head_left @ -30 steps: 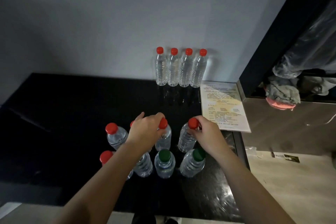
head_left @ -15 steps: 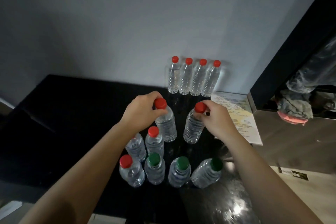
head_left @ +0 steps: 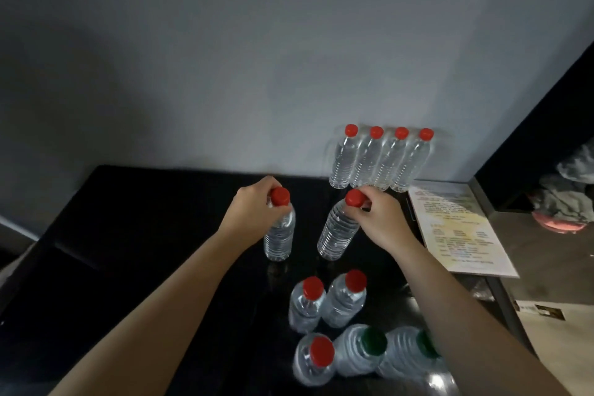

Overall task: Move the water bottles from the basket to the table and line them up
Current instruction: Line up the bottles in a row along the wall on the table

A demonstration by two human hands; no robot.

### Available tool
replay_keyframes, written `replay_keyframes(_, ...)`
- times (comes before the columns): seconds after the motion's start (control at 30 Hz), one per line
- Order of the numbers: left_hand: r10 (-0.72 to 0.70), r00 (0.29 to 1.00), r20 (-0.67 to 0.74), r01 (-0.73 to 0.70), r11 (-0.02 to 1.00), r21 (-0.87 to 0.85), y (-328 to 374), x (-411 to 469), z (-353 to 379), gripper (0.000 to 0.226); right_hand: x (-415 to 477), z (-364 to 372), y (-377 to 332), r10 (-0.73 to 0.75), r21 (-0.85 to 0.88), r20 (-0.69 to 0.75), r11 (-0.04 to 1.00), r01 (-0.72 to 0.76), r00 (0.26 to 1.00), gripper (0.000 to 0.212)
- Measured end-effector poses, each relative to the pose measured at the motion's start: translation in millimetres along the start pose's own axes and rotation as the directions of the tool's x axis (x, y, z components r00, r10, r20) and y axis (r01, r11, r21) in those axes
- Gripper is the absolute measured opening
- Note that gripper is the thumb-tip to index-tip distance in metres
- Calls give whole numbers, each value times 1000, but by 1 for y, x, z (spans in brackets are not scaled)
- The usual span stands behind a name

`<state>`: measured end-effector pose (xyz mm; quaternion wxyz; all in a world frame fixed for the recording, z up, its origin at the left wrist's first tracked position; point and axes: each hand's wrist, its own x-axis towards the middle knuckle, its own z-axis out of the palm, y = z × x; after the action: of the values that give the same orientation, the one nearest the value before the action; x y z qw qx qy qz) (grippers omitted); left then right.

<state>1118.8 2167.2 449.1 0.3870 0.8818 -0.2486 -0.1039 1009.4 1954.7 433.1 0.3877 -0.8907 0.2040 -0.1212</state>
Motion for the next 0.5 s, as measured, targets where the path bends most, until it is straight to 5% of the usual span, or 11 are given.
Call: replay_keyframes(0.5,-18,999,38,19,1000,-22,-55,35,31,15,30,44,9,89,-10,17,996,-89,996,22)
